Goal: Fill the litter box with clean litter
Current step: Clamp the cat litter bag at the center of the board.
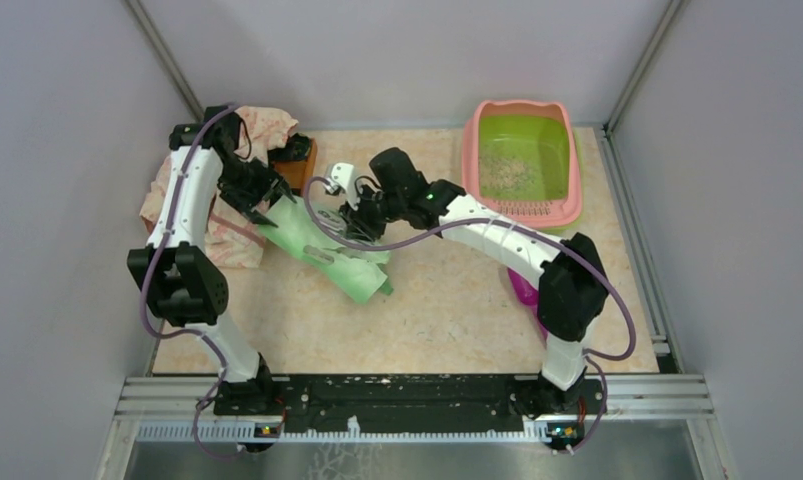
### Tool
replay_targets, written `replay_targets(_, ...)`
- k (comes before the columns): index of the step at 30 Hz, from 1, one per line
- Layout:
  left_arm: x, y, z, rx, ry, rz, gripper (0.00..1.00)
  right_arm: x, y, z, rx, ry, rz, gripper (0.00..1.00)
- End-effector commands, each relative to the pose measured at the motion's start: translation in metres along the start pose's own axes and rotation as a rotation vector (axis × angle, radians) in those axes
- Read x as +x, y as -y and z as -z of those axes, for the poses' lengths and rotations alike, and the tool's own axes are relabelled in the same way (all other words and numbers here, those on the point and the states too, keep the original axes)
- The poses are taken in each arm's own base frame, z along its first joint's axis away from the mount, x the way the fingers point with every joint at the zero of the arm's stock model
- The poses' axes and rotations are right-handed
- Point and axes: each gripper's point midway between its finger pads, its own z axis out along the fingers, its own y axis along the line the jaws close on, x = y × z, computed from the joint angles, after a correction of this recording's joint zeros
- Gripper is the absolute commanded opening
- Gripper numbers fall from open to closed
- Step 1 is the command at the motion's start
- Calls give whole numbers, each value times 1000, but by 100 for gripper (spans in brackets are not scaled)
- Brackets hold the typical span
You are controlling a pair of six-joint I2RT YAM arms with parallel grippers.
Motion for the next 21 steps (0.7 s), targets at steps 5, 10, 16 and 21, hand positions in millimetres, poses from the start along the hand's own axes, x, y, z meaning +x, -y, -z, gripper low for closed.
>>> replay_targets(5,-6,-5,-14,-46,6,6,68,-44,-28,21,-33,120,57,0)
replay_targets(10,-7,-3,-18,-36,5,5,68,-43,-32,20,-40,120,55,0)
replay_targets(16,-1,14,-14,61,-18,2,68,-41,-33,20,-40,118,57,0)
replay_targets(21,9,31,-4,178,-36,5,68,-42,-33,22,-35,121,58,0)
